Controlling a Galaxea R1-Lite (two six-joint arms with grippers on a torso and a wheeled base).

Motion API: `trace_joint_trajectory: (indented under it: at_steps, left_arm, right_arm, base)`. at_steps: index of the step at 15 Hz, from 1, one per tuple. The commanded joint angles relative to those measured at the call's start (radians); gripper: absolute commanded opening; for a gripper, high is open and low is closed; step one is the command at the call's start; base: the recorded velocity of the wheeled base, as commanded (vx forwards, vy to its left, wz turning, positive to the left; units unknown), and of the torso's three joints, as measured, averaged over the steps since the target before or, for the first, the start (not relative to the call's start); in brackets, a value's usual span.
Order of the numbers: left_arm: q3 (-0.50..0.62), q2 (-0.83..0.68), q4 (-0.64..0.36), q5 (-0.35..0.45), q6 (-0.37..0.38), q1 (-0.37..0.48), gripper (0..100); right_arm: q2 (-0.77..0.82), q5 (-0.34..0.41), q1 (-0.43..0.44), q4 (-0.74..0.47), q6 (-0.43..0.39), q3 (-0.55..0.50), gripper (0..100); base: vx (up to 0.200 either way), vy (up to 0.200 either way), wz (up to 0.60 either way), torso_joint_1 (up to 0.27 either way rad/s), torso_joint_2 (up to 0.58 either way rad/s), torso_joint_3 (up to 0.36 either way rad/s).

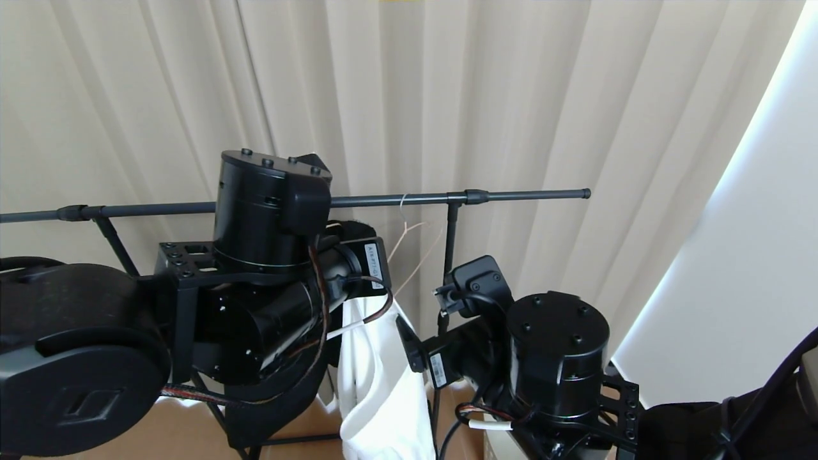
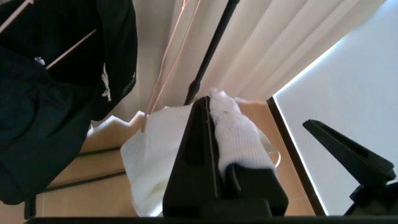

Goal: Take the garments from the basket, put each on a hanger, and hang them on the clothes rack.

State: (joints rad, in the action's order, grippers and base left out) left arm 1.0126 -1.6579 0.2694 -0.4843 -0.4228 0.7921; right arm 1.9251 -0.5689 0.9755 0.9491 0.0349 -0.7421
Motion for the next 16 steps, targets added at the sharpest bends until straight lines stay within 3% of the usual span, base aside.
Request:
trace_joint_trajectory:
  at_steps: [1, 7, 16]
  left_arm:
    - [-0.002, 0.023, 0.001, 0.0, 0.001, -0.002, 0]
    - [-0.006, 0.056, 0.001, -0.002, 0.015, -0.011, 0]
    - [-0.017, 0.056, 0.001, -0.002, 0.021, -0.007, 0]
  right_arm:
    - [0.002, 0.0, 0.0, 0.002, -0.012, 0.017, 100]
    - [0.0, 0.001, 0.0, 0.007, -0.09, 0.075, 100]
    - [0.008, 0.003, 0.0, 0.01, -0.125, 0.104, 100]
  base:
    - [0.0, 0.0, 0.0, 0.0, 0.0, 0.0]
    - [0.0, 0.0, 0.0, 0.0, 0.0, 0.0]
    - [0.0, 0.0, 0.0, 0.0, 0.0, 0.0]
